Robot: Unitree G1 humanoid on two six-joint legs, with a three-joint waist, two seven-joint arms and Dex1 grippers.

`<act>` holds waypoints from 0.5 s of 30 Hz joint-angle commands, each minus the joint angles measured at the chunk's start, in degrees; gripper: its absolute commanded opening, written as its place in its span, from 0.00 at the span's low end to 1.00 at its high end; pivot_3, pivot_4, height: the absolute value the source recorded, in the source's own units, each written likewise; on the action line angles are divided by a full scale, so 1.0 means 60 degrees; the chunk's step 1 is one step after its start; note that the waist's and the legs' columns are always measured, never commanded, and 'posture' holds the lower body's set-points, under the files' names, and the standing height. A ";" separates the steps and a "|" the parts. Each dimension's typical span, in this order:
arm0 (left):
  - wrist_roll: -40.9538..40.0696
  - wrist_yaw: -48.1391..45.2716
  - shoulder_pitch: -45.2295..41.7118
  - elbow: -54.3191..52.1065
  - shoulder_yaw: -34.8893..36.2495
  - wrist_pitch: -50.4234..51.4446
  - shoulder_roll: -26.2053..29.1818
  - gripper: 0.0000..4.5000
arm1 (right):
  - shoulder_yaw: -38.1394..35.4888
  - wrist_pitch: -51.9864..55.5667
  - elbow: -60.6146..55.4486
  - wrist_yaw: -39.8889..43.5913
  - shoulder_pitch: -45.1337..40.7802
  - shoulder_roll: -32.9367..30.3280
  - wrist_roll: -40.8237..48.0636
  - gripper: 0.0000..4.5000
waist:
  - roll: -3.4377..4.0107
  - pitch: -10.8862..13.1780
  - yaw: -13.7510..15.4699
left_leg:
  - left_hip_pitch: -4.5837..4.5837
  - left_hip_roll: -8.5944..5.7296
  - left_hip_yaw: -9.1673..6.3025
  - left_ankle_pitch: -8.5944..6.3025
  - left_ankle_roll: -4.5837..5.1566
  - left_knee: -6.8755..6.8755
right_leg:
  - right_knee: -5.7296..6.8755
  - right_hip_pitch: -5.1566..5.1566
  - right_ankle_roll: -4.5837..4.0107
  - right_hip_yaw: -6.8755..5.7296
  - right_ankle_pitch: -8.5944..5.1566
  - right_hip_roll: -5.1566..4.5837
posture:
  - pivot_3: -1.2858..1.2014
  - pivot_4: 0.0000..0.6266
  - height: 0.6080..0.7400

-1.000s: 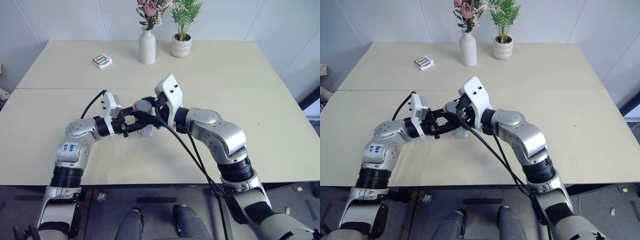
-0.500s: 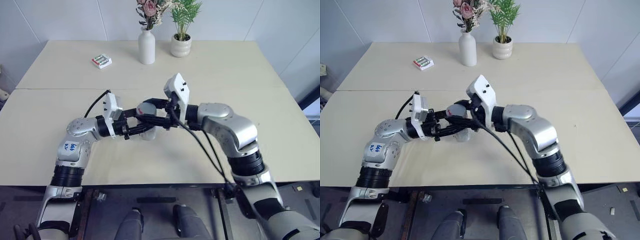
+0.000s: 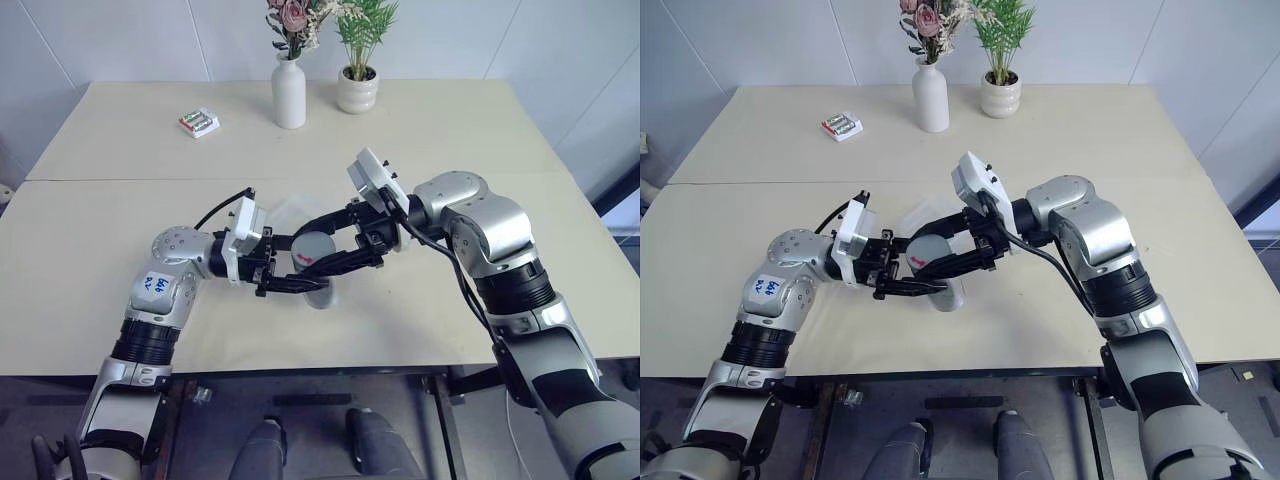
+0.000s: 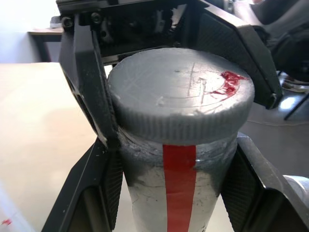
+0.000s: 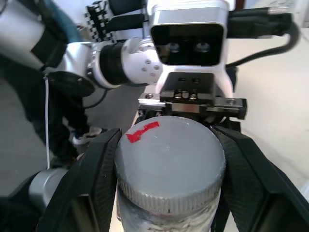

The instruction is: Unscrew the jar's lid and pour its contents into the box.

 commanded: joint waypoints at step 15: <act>-0.0413 0.0879 0.0032 -0.0512 0.1023 0.0207 0.0323 0.52 | -0.0040 0.0259 -0.1088 0.0432 0.0577 0.0034 0.0545 0.70 | 0.0001 0.0000 0.0010 | -0.0002 -0.0001 -0.0004 -0.0001 -0.0002 0.0003 | 0.0005 -0.0002 0.0000 0.0000 0.0000 -0.0005 | 0.52 0.24 1.00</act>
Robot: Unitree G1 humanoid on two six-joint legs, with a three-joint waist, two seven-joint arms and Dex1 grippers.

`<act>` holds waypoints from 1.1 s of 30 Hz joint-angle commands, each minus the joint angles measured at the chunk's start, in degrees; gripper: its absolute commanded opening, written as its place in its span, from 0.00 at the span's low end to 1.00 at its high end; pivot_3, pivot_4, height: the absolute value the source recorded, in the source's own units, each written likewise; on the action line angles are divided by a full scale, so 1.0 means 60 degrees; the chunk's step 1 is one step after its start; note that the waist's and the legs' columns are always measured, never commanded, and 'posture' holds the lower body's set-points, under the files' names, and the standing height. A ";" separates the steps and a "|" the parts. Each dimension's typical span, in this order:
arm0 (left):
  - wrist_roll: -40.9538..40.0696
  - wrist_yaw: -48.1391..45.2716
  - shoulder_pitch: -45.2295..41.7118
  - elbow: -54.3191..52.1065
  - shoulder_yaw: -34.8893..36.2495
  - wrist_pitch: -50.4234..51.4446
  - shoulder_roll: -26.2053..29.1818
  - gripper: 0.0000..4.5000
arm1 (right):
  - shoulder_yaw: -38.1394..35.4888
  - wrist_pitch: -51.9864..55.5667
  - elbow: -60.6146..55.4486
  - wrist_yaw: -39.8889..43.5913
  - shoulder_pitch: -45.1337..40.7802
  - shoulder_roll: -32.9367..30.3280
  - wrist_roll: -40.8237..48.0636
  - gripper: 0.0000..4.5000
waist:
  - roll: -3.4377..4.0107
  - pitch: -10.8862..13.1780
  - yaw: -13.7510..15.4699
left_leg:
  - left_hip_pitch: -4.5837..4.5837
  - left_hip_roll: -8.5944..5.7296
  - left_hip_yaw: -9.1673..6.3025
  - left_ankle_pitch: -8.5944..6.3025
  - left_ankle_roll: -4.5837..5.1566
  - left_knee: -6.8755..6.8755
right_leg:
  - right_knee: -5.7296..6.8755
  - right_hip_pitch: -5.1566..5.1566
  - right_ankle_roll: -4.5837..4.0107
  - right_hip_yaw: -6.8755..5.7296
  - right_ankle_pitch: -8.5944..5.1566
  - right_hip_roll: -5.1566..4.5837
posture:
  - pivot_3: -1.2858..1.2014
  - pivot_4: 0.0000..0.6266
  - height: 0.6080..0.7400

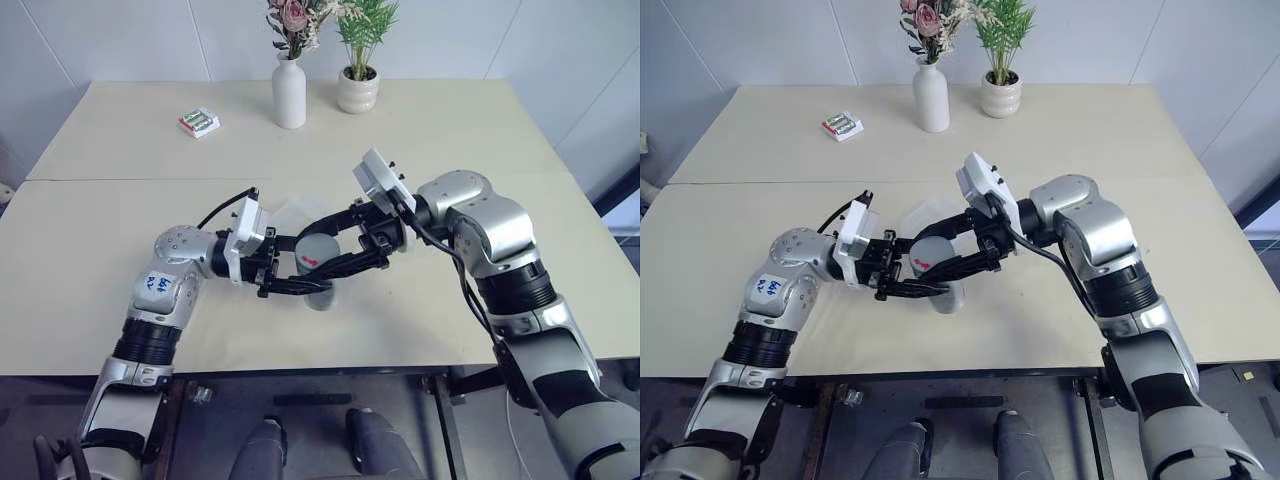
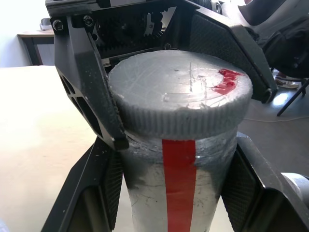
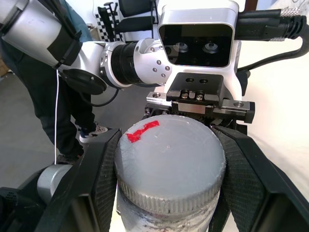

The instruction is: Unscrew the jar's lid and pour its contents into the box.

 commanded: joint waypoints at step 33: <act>-0.0799 0.1182 0.0534 -0.1422 0.1328 0.0887 0.0749 0.52 | -0.1096 -0.1415 0.0172 -0.1005 0.0281 0.0977 0.0733 0.81 | 0.0001 0.0001 -0.0002 | 0.0002 -0.0001 0.0001 0.0001 -0.0001 0.0008 | 0.0013 -0.0001 -0.0001 0.0001 0.0000 0.0000 | 0.52 0.24 1.00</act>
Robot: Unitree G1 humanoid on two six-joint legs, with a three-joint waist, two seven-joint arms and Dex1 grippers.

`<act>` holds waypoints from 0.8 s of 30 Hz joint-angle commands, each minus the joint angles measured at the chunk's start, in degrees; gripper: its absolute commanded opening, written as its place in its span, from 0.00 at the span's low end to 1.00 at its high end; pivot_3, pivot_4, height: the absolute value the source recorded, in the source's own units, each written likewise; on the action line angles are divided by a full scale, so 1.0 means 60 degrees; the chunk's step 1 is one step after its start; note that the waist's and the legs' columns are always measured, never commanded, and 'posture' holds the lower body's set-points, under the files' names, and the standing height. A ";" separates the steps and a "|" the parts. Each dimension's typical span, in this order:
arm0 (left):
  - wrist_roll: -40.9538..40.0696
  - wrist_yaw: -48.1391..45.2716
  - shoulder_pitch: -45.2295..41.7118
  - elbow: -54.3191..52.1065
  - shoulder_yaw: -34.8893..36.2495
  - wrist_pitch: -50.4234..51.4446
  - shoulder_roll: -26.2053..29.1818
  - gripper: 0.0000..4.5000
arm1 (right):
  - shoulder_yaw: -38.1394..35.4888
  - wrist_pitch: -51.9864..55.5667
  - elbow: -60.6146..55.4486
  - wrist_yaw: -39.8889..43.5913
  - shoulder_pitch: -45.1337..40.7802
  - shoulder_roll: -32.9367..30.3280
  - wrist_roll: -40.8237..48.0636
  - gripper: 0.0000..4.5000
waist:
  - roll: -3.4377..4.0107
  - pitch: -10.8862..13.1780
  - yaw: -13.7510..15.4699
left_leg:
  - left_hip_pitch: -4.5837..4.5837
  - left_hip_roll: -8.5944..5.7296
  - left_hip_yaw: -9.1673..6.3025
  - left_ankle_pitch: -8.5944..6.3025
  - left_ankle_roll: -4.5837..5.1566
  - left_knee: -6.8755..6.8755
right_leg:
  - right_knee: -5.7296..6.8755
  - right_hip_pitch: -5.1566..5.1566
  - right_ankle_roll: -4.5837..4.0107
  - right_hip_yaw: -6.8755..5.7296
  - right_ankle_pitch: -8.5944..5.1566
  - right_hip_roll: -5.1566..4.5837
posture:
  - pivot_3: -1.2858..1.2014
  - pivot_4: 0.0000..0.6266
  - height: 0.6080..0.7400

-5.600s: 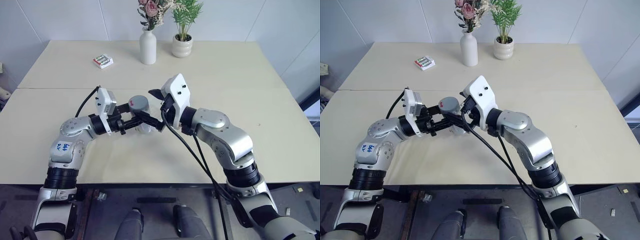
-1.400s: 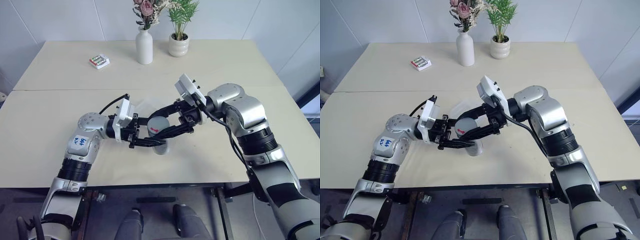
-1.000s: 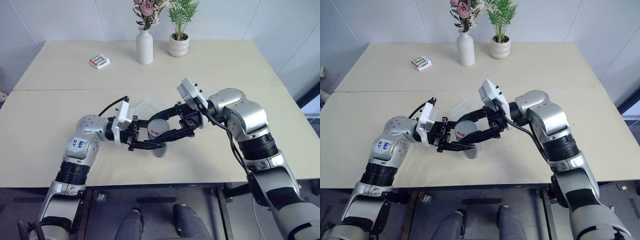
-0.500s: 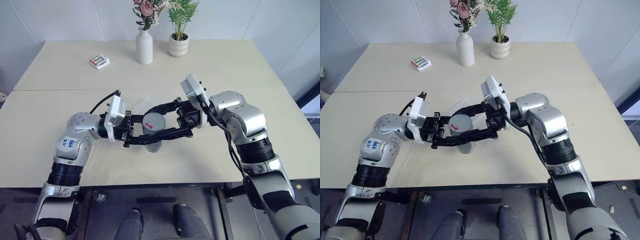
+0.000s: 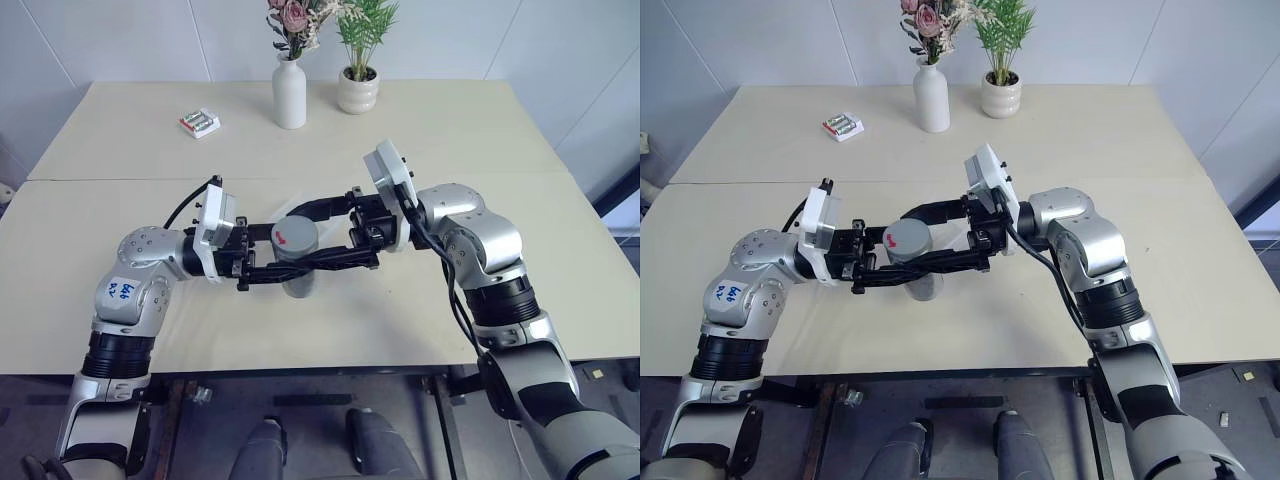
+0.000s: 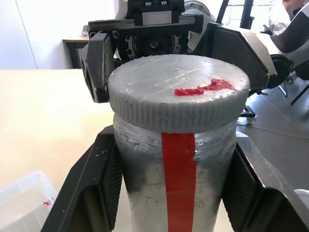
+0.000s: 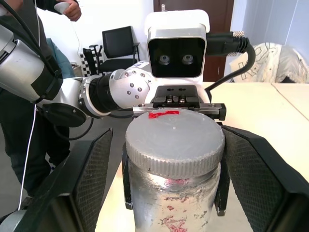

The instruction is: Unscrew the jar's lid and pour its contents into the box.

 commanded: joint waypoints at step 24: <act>-0.0280 0.0216 0.0313 -0.0423 0.0247 0.0045 0.0261 0.52 | -0.0548 0.0225 -0.0299 -0.0649 -0.0155 -0.0226 0.0501 0.99 | 0.0002 0.0001 -0.0005 | 0.0001 0.0000 -0.0001 0.0001 -0.0002 0.0001 | 0.0006 -0.0001 -0.0001 0.0000 0.0000 0.0000 | 0.52 0.24 1.00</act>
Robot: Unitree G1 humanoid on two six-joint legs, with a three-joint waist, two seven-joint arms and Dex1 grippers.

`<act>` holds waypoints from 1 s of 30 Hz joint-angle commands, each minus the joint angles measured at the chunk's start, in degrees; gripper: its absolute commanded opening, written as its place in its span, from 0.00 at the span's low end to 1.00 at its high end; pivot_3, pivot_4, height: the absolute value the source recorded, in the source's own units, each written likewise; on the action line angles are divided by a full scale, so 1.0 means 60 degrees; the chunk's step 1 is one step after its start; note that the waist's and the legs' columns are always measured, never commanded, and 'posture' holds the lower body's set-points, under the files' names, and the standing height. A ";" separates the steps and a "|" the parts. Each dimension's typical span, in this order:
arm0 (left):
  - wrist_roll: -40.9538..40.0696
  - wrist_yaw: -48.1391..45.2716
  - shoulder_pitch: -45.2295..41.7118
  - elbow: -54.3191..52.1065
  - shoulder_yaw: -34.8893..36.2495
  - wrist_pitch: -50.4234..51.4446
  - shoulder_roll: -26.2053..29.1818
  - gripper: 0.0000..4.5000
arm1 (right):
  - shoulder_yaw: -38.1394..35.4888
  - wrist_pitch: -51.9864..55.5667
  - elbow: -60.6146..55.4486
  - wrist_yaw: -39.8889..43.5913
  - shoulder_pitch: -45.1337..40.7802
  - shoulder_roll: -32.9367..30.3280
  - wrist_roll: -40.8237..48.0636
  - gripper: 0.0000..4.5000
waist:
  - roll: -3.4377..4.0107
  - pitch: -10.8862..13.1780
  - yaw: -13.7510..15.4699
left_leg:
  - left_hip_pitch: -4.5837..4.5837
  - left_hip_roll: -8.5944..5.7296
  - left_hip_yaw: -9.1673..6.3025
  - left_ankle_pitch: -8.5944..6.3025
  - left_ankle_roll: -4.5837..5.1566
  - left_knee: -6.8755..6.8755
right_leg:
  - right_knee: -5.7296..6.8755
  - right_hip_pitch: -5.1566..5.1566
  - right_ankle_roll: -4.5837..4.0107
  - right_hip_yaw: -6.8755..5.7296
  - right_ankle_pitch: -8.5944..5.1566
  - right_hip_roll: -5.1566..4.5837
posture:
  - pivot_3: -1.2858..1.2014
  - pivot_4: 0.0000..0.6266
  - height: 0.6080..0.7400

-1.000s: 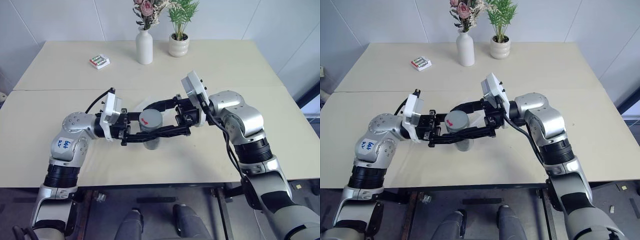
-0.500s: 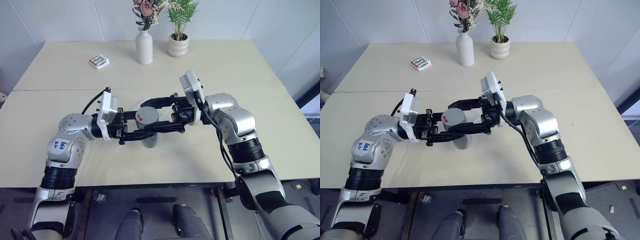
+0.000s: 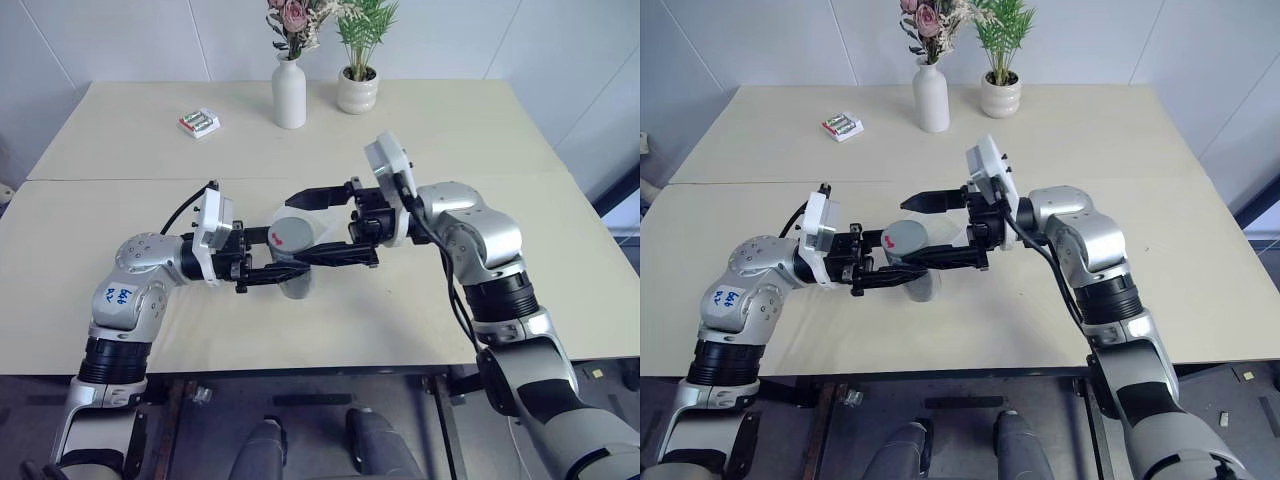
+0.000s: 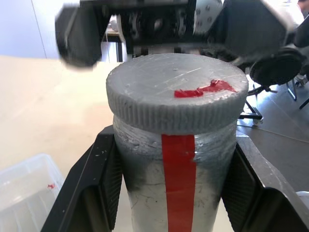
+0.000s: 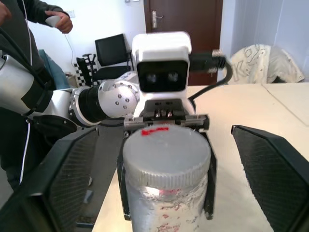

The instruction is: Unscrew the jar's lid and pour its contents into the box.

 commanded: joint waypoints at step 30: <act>-0.0133 -0.0096 0.0056 -0.0290 0.0079 -0.0256 0.0099 0.52 | 0.0859 0.0537 -0.1606 -0.3451 0.0340 0.0634 -0.1196 0.99 | 0.0000 0.0000 -0.0002 | 0.0001 0.0001 0.0001 0.0003 -0.0004 0.0001 | 0.0022 -0.0009 -0.0007 0.0002 -0.0003 0.0003 | 0.52 0.24 1.00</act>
